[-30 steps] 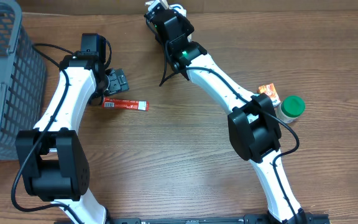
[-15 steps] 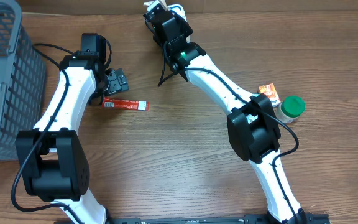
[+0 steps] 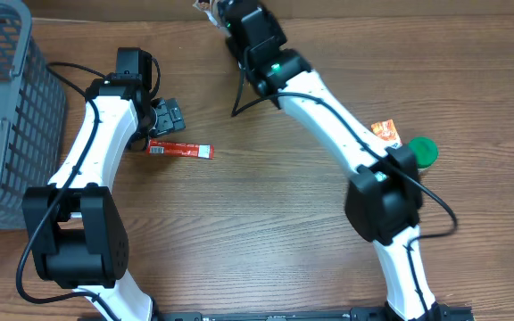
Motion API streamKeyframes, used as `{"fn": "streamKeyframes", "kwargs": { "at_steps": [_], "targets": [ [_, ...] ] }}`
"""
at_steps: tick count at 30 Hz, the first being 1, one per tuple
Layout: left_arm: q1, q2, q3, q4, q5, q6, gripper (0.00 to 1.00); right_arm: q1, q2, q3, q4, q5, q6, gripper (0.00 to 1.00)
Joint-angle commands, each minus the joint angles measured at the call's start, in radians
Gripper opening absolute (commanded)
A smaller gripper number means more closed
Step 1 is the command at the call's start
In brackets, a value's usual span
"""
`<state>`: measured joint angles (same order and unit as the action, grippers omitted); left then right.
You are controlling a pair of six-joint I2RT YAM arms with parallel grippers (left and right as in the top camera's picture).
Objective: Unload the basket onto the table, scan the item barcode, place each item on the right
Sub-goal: 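Carry the snack bag down and lower it onto the table centre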
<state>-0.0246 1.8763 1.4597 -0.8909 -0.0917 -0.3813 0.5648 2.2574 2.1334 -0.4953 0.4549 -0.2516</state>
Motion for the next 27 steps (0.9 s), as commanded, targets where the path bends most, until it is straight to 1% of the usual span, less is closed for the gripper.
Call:
{"fn": "streamKeyframes", "kwargs": {
  "at_steps": [1, 5, 10, 12, 15, 17, 21, 24, 27],
  "targets": [
    [-0.002, -0.005, 0.015, 0.002, -0.013, 0.019, 1.0, -0.022, -0.118, 0.001, -0.074, -0.049, 0.103, 0.03],
    [-0.002, -0.005, 0.015, 0.002, -0.013, 0.019, 0.99, -0.038, -0.146, 0.001, -0.274, -0.138, 0.125, 0.03],
    [-0.002, -0.005, 0.015, 0.002, -0.013, 0.019, 1.0, -0.065, -0.146, -0.002, -0.603, -0.385, 0.125, 0.04],
    [-0.002, -0.005, 0.015, 0.002, -0.013, 0.019, 1.0, -0.08, -0.146, -0.003, -0.731, -0.455, 0.124, 0.04],
    [-0.002, -0.005, 0.015, 0.002, -0.013, 0.019, 0.99, -0.101, -0.146, -0.008, -0.884, -0.464, 0.12, 0.04],
    [-0.002, -0.005, 0.015, 0.002, -0.013, 0.019, 1.0, -0.117, -0.146, -0.022, -0.952, -0.465, 0.121, 0.04],
    [-0.002, -0.005, 0.015, 0.002, -0.013, 0.019, 1.0, -0.148, -0.146, -0.069, -0.99, -0.465, 0.121, 0.04],
    [-0.002, -0.005, 0.015, 0.002, -0.013, 0.019, 0.99, -0.168, -0.146, -0.126, -0.977, -0.465, 0.121, 0.04],
    [-0.002, -0.005, 0.015, 0.002, -0.013, 0.019, 1.0, -0.183, -0.146, -0.216, -0.917, -0.464, 0.121, 0.04]
  ]
}}
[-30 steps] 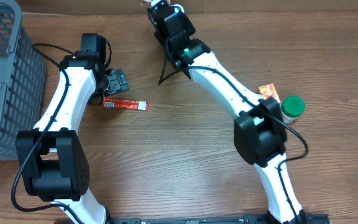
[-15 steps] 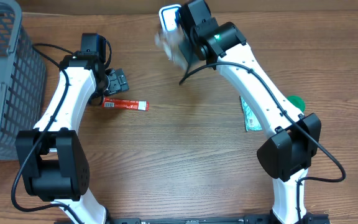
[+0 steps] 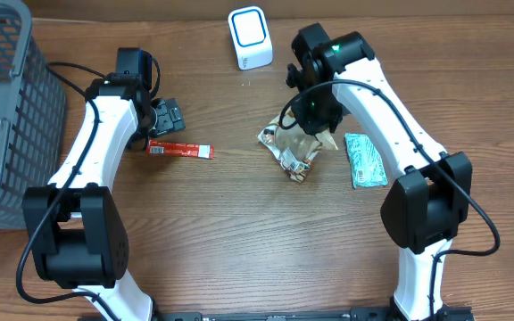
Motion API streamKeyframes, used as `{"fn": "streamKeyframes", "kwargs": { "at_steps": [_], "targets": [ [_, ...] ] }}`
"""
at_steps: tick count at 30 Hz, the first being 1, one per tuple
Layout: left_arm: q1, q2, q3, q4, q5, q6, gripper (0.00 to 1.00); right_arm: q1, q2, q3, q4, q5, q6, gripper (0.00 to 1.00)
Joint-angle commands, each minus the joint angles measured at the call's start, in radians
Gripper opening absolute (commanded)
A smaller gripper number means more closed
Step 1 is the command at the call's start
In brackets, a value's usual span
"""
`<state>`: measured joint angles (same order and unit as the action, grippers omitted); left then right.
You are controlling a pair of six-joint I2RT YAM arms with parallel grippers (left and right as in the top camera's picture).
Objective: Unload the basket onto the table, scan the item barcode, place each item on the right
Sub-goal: 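Carry the snack bag down and lower it onto the table centre, then regrasp the snack bag with the right gripper and lift it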
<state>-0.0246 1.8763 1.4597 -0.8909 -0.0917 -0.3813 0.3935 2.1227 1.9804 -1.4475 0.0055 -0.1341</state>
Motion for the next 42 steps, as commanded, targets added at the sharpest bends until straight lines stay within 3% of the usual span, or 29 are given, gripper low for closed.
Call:
{"fn": "streamKeyframes", "kwargs": {
  "at_steps": [1, 7, 10, 13, 27, 32, 38, 42],
  "targets": [
    [-0.002, -0.005, 0.015, 0.002, -0.013, 0.019, 0.99, -0.014, -0.011, -0.081, 0.054, -0.015, 0.003, 0.04],
    [-0.002, -0.005, 0.015, 0.002, -0.013, 0.019, 1.0, -0.021, -0.011, -0.166, 0.14, 0.038, 0.003, 0.07],
    [-0.002, -0.005, 0.015, 0.002, -0.013, 0.019, 1.0, -0.022, -0.011, -0.181, 0.164, 0.088, 0.004, 0.5],
    [-0.002, -0.005, 0.015, 0.002, -0.013, 0.019, 1.0, -0.024, -0.011, -0.181, 0.177, 0.091, 0.004, 0.64],
    [-0.002, -0.005, 0.015, 0.002, -0.013, 0.019, 1.0, -0.025, -0.011, -0.181, 0.329, 0.09, 0.132, 0.86],
    [-0.002, -0.005, 0.015, 0.002, -0.013, 0.019, 1.0, -0.025, -0.011, -0.181, 0.328, 0.086, 0.135, 0.89],
    [-0.002, -0.005, 0.015, 0.002, -0.013, 0.019, 1.0, -0.024, -0.011, -0.181, 0.375, -0.037, 0.27, 0.86],
    [-0.002, -0.005, 0.015, 0.002, -0.013, 0.019, 1.0, -0.015, -0.011, -0.181, 0.442, -0.181, 0.462, 0.71]
  ]
}}
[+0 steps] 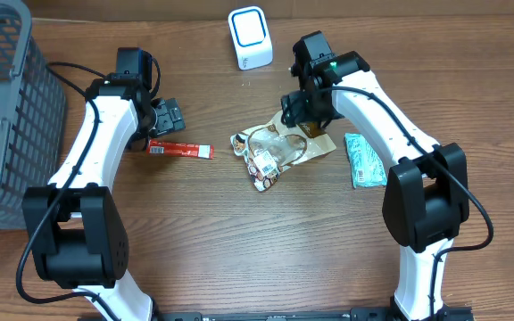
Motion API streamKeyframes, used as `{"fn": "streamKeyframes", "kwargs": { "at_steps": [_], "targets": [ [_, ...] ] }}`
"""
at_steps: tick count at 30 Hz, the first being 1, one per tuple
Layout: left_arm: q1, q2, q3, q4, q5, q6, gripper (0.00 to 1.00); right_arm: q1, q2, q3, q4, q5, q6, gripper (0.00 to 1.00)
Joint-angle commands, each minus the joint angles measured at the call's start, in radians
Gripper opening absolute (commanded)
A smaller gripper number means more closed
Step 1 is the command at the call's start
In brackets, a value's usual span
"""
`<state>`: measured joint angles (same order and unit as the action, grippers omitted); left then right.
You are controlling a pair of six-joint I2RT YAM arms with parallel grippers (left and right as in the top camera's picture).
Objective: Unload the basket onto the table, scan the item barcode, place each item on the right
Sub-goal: 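Regrasp the snack bag with the right gripper and lift it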
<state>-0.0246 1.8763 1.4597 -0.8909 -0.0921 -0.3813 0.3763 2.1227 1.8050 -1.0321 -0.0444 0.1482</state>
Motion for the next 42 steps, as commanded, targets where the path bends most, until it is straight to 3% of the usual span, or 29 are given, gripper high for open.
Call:
{"fn": "streamKeyframes", "kwargs": {
  "at_steps": [1, 3, 7, 14, 21, 32, 39, 42],
  "targets": [
    [-0.002, -0.005, 0.015, 0.002, -0.012, 0.019, 0.99, 0.007, -0.011, -0.005, 0.043, -0.152, 0.219, 0.59],
    [-0.002, -0.005, 0.015, 0.002, -0.012, 0.019, 1.0, 0.02, -0.011, -0.005, 0.066, -0.17, 0.285, 0.33],
    [-0.002, -0.005, 0.015, 0.002, -0.012, 0.019, 1.0, 0.063, -0.011, -0.025, 0.103, -0.166, 0.436, 0.2],
    [-0.002, -0.005, 0.015, 0.002, -0.012, 0.019, 1.0, 0.169, -0.011, -0.133, 0.233, -0.114, 0.562, 0.15],
    [-0.002, -0.005, 0.015, 0.002, -0.012, 0.019, 1.0, 0.247, -0.011, -0.238, 0.304, -0.067, 0.565, 0.14],
    [-0.002, -0.005, 0.015, 0.002, -0.012, 0.019, 0.99, 0.223, -0.011, -0.267, 0.091, 0.105, 0.558, 0.15],
    [-0.002, -0.005, 0.015, 0.002, -0.012, 0.019, 1.0, 0.194, -0.011, -0.267, -0.035, 0.103, 0.547, 0.15],
    [-0.002, -0.005, 0.015, 0.002, -0.012, 0.019, 1.0, 0.187, -0.014, -0.25, -0.093, 0.053, 0.458, 0.15]
  ]
}}
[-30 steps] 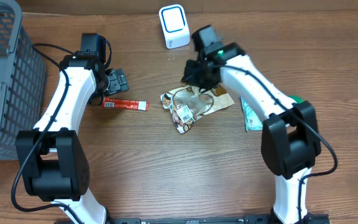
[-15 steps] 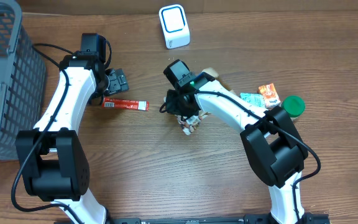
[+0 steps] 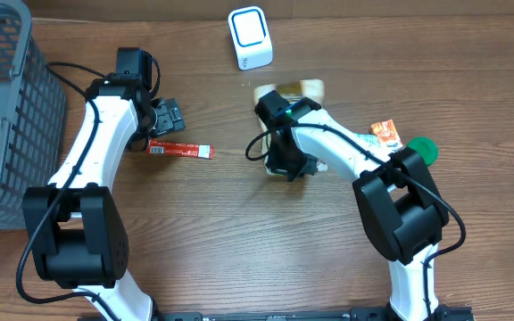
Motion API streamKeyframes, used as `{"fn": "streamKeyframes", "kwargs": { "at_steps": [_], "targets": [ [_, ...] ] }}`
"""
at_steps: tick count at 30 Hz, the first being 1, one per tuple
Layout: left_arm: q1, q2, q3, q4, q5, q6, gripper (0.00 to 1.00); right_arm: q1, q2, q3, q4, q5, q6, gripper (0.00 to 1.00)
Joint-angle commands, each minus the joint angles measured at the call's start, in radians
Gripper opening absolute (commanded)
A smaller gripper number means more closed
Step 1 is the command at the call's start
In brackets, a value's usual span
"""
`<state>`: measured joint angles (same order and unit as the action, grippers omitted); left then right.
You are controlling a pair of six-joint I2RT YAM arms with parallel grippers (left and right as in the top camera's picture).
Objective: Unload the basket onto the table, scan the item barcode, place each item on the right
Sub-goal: 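Regrasp the snack bag with the right gripper and lift it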
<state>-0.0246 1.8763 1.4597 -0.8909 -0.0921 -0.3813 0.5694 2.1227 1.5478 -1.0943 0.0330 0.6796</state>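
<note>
A blurred tan and white snack bag point(image 3: 310, 87) shows above my right arm, the rest of it hidden under the arm. My right gripper point(image 3: 287, 168) points down at mid table, shut on the bag's lower end, its fingers mostly hidden. The white barcode scanner point(image 3: 250, 37) stands at the back edge, beyond the bag. My left gripper point(image 3: 169, 118) hangs open just above a red stick packet point(image 3: 180, 150) lying on the table.
A grey mesh basket point(image 3: 7, 107) fills the far left. An orange packet point(image 3: 384, 132) and a green lid point(image 3: 422, 150) lie on the right, beside my right arm. The wooden table point(image 3: 239, 241) runs to the front edge.
My right arm has folded in and its gripper now points down at mid table. The bag, spread out left of the gripper before, is now blurred and mostly under the arm. Left arm unchanged.
First my right arm reached over the back edge by the scanner's place, holding the bag. Then it held the bag low over mid table, a teal packet beside it. Then the bag sat a little further left. Now the arm covers it. The left arm never moved.
</note>
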Motion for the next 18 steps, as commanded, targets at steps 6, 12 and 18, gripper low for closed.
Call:
{"fn": "streamKeyframes", "kwargs": {
  "at_steps": [6, 12, 18],
  "targets": [
    [-0.002, -0.005, 0.015, 0.002, -0.012, 0.019, 1.0, -0.008, -0.024, 0.123, -0.131, -0.083, -0.238, 0.15],
    [-0.002, -0.005, 0.015, 0.002, -0.012, 0.019, 1.0, -0.01, -0.024, 0.153, -0.002, -0.076, -0.292, 0.13],
    [-0.002, -0.005, 0.015, 0.002, -0.012, 0.019, 0.99, -0.01, -0.019, 0.153, 0.144, -0.068, -0.292, 0.11]
  ]
}}
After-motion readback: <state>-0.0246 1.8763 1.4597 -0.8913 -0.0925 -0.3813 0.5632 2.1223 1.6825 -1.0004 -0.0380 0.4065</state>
